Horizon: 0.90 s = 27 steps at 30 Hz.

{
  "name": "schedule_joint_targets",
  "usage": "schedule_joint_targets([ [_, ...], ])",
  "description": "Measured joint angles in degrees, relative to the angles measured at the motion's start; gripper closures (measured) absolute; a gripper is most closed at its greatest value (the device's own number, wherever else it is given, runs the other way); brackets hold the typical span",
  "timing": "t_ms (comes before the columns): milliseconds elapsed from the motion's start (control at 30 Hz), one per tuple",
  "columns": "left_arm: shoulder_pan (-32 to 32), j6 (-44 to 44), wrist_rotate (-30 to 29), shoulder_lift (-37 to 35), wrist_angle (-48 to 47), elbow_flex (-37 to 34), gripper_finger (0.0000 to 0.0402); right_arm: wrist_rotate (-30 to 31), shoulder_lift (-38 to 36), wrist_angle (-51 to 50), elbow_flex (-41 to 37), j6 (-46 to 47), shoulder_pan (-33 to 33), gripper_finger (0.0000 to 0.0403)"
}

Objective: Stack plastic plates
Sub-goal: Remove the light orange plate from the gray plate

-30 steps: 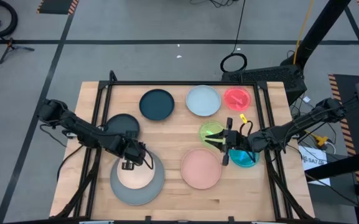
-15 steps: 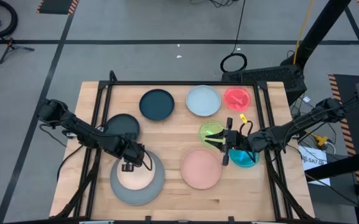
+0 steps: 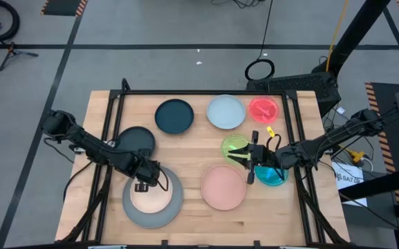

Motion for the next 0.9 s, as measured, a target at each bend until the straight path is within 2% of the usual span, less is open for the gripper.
schedule_joint_targets([
  [200, 0.00, -1.14, -0.02, -0.02, -0.29, 0.13, 0.0392, 0.01, 0.00, 0.00, 0.00, 0.00, 0.00, 0.0342],
  [367, 0.00, -1.92, -0.02, 0.00, -2.46, 1.48, 0.0397, 0.01, 0.00, -0.01, 0.00, 0.05, 0.00, 0.0342],
  [633, 0.09, 2.62, -0.23, -0.70, -5.09, 10.36, 0.0400, 0.02, 0.00, 0.07, 0.00, 0.15, 0.00, 0.0342],
  [767, 2.17, 6.09, -5.10, -0.74, -4.92, 15.96, 0.0400, 0.02, 0.00, 0.24, 0.00, 0.17, 0.00, 0.0342],
  [900, 6.13, 9.62, -7.02, -0.74, -3.13, 19.30, 0.0401, 0.02, 0.00, 0.22, 0.00, 0.17, 0.00, 0.0342],
])
